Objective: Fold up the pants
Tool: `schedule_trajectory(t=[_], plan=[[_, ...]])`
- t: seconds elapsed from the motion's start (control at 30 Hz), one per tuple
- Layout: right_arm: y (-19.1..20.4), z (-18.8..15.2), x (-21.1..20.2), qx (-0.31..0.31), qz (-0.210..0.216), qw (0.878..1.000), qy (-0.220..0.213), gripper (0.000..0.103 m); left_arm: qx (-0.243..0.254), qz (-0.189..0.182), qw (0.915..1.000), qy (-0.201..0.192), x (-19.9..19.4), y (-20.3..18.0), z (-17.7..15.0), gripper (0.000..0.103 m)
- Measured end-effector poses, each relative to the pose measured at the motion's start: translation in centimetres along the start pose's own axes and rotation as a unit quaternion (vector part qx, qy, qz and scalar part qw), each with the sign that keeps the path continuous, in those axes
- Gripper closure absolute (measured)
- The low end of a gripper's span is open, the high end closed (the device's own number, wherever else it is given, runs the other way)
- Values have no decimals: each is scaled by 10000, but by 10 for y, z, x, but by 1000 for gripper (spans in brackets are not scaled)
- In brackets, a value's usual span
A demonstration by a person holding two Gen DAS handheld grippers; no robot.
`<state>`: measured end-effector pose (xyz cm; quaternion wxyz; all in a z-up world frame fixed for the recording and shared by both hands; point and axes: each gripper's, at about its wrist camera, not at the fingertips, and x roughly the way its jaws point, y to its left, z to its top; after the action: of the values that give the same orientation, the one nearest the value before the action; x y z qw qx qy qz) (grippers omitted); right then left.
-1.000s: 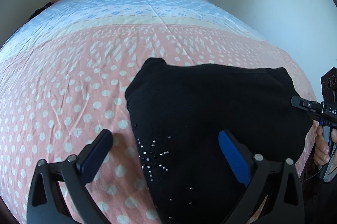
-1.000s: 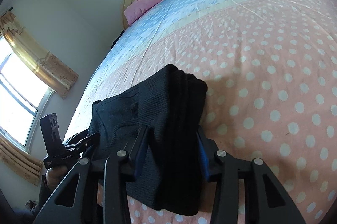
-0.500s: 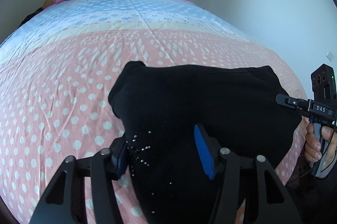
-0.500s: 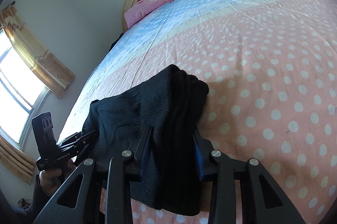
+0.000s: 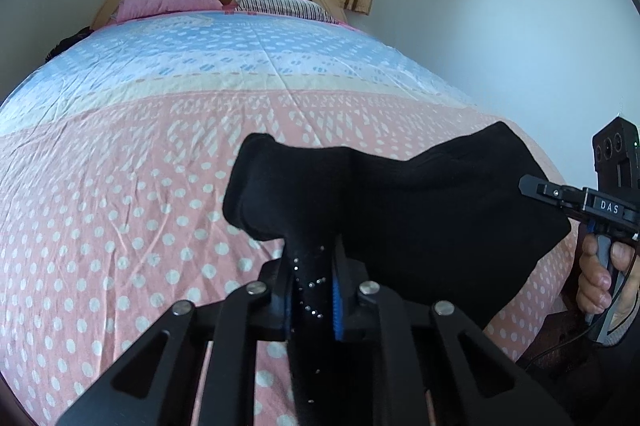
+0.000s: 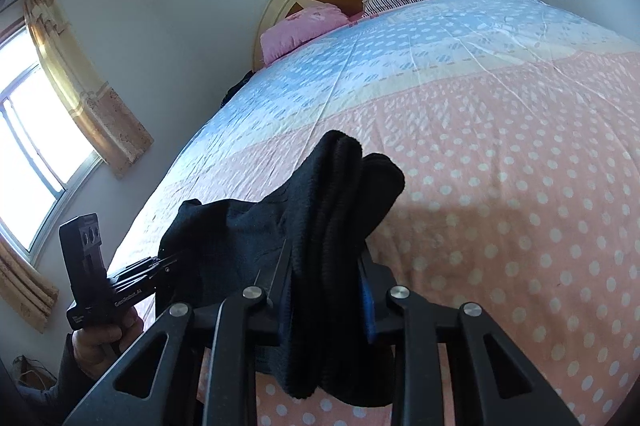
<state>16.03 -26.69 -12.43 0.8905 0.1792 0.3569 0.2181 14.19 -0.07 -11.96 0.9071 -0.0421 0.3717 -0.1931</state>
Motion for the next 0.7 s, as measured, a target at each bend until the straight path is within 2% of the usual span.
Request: schedule_trajectory(t=[0.3,0.7], plan=[[47,28,33,-440,252,9986,181,75,-330,326,9982,-384,-40,23,10,90],[140,56,120,-1101,872,9880,635,75,-726,1265,9874,-610,-79,88,8,91]])
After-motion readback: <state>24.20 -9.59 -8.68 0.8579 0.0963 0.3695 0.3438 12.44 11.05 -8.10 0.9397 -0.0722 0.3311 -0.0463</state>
